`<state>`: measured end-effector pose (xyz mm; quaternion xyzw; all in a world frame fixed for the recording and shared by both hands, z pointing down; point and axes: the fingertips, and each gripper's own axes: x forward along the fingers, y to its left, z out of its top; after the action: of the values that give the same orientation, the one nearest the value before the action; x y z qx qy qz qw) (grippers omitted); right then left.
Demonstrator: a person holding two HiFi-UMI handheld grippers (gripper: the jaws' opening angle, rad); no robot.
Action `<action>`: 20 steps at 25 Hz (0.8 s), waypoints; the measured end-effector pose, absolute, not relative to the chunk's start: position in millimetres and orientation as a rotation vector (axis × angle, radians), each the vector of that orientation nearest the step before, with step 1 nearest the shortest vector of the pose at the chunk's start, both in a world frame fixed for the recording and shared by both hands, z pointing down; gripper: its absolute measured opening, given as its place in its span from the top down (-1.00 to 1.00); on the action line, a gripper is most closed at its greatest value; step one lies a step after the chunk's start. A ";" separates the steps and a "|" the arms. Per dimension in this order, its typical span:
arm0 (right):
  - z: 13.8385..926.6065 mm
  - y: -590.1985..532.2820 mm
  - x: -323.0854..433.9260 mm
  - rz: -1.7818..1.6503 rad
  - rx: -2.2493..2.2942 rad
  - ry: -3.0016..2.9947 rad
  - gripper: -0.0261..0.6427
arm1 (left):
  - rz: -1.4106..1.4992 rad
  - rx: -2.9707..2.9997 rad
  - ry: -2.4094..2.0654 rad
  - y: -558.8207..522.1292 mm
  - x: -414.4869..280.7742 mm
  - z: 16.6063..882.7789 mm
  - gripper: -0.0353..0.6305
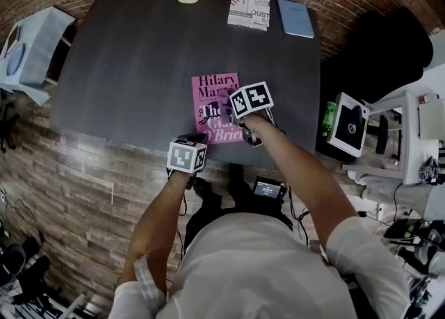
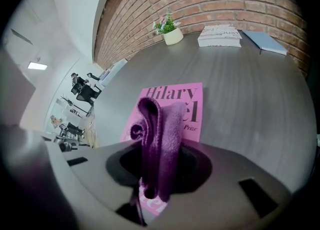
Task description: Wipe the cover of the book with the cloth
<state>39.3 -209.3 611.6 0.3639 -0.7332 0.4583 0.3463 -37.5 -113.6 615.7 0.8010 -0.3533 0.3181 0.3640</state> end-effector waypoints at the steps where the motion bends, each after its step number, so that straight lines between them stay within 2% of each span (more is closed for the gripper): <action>1: 611.4 -208.7 43.9 1.190 0.952 -1.900 0.60 | 0.819 2.062 -0.909 -113.6 -37.2 615.6 0.88; 11: 609.7 -206.5 80.0 1.170 1.023 -1.864 0.60 | 0.811 2.060 -0.901 -114.5 -37.2 616.1 0.87; 20: 591.6 -211.1 124.0 1.014 1.173 -1.796 0.60 | 0.765 2.077 -0.869 -114.3 -38.7 613.7 0.87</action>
<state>124.0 -211.1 591.6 0.4584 -0.7017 0.3960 0.3750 -38.7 -114.3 613.7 0.8105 -0.3391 0.2986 0.3727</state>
